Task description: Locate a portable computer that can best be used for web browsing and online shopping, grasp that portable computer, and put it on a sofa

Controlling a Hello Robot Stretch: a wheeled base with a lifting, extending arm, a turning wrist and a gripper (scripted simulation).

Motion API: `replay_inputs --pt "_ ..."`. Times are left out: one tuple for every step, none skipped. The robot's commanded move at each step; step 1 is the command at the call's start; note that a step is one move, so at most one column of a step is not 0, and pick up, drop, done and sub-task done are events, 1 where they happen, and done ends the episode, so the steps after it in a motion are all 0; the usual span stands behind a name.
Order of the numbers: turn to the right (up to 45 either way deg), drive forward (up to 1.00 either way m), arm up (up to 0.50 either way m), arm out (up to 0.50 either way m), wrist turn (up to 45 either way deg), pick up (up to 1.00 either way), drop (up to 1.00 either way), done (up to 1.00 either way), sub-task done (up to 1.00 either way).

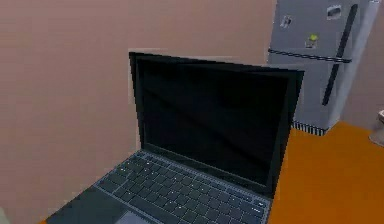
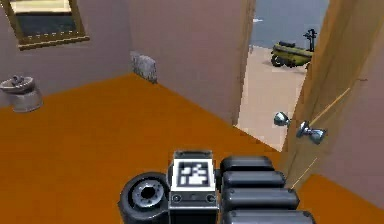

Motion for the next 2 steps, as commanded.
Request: replay_inputs --pt "45.0 0.00 0.00 0.00 0.0 0.00 0.00 0.00 0.00" --pt "30.0 0.00 0.00 0.00 0.0 0.00 0.00 0.00 0.00"
